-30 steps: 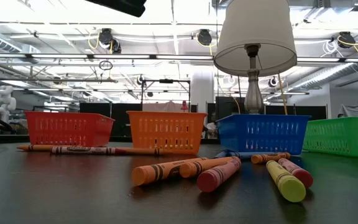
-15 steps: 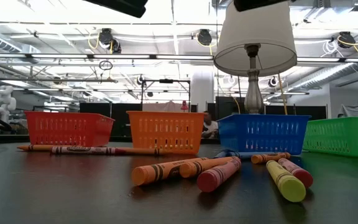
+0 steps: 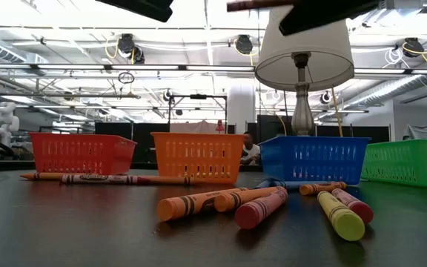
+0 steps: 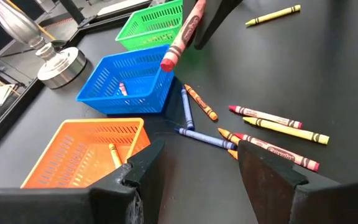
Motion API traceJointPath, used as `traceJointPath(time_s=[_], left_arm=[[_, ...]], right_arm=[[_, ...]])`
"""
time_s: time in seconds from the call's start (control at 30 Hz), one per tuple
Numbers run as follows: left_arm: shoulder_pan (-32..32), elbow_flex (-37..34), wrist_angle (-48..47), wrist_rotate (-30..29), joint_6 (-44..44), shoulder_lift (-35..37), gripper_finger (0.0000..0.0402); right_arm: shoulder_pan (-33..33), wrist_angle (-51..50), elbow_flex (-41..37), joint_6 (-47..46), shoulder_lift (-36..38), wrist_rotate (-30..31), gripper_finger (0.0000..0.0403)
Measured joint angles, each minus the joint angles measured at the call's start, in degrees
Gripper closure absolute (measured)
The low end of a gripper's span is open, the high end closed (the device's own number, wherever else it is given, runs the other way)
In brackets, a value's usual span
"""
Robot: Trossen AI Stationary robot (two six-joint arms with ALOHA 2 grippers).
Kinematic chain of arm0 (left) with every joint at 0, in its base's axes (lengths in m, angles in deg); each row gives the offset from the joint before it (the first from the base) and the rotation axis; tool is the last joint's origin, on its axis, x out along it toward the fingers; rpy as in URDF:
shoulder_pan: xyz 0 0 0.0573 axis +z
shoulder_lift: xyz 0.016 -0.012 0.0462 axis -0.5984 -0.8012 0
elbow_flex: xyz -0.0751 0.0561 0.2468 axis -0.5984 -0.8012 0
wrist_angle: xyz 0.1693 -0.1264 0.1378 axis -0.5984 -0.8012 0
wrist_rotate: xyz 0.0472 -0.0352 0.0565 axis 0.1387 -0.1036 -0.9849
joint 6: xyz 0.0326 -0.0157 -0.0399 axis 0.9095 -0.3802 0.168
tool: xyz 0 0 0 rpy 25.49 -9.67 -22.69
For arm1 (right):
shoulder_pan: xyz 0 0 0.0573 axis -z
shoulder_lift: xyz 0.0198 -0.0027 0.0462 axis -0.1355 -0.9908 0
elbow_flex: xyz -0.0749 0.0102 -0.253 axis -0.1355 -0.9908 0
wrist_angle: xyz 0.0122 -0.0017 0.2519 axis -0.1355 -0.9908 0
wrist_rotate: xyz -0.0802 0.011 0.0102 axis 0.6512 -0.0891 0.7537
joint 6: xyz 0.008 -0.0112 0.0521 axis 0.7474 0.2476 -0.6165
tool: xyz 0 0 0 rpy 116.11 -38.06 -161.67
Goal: Sort crayons
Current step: Put the red crayon into the blue bin
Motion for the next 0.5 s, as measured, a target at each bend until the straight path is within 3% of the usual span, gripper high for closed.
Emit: traceJointPath(time_s=[0.5], left_arm=[[0.29,0.00,-0.13,1.41,-1.48,-0.02,0.0206]], right_arm=[[0.11,-4.19,0.00,-0.52,-0.04,0.08,0.0394]])
